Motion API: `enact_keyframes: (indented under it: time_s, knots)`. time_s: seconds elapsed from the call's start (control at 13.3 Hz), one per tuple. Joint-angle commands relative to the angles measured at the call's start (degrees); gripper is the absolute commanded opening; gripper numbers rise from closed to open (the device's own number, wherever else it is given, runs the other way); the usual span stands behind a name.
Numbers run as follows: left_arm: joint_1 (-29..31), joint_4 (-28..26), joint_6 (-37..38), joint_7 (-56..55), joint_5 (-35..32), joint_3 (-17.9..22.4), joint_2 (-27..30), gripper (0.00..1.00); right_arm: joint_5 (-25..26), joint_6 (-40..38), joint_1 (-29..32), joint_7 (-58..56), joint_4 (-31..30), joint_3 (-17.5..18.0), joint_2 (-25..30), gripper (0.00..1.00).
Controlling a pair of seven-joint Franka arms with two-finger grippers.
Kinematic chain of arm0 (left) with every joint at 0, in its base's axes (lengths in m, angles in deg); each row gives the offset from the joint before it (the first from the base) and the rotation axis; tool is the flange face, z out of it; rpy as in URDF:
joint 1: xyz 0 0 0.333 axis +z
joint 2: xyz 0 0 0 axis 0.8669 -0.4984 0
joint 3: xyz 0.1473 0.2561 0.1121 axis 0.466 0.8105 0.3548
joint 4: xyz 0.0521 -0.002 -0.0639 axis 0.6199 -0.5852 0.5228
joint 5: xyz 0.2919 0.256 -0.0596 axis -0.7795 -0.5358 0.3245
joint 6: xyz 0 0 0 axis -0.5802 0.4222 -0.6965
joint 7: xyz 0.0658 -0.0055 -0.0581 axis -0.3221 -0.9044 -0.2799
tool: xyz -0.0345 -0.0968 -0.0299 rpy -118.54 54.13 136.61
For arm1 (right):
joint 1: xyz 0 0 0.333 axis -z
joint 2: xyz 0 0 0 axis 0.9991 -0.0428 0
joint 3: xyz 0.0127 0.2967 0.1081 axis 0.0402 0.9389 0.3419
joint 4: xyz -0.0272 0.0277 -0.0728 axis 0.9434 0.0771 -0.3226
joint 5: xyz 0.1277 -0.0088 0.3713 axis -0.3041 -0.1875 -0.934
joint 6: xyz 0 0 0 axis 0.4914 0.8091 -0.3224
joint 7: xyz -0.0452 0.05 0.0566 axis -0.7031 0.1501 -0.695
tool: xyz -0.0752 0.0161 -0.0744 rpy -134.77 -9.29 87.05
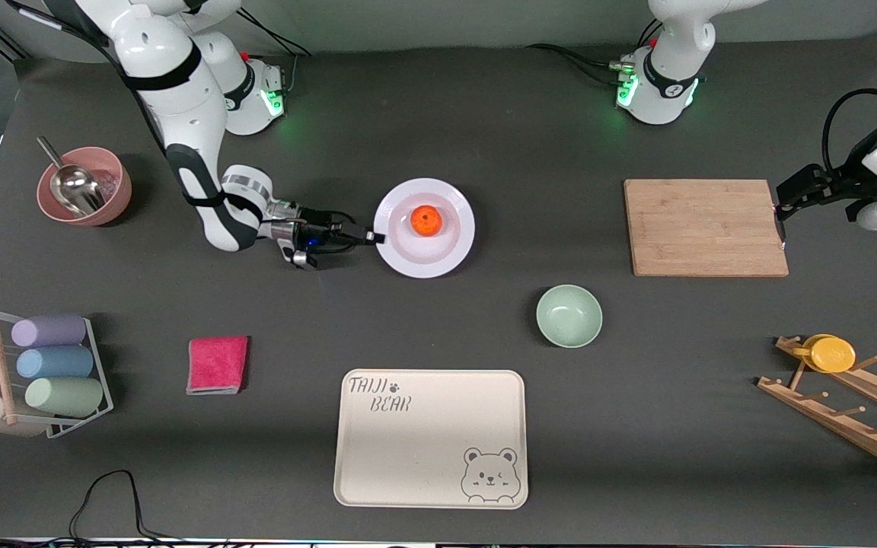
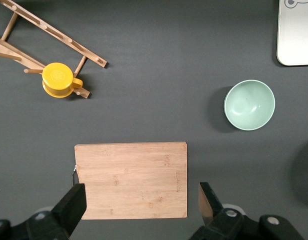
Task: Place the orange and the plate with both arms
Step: 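Slide the plate with the orange toward the bear tray with the right gripper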
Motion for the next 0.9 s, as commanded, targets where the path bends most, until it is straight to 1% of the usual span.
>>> enact_keyframes:
  time_s: [0.0, 0.38, 0.45, 0.6, 0.83]
  knots:
    - [-0.3, -0.1, -0.5, 1.1, 0.7, 0.4, 0.6, 1.0, 4.6, 1.6, 3.3, 7.9, 4.6, 0.0, 3.3, 0.0]
    - [-0.3, -0.1, -0.5, 1.1, 0.7, 0.5, 0.6, 1.0, 12.0, 4.3, 7.7, 21.2, 18.9, -0.1, 2.2, 0.0]
    - [-0.3, -0.1, -0.5, 1.0, 0.7, 0.4, 0.6, 1.0, 13.0, 4.9, 8.2, 22.9, 22.2, -0.3, 0.9, 0.0]
    - [-0.3, -0.1, -0.5, 1.1, 0.7, 0.4, 0.5, 1.0, 13.4, 6.3, 8.5, 26.5, 29.4, -0.6, -2.1, 0.0]
    - [-0.3, -0.1, -0.5, 1.1, 0.7, 0.5, 0.5, 1.0, 13.5, 9.1, 8.2, 31.7, 42.0, -1.6, -8.9, 0.0]
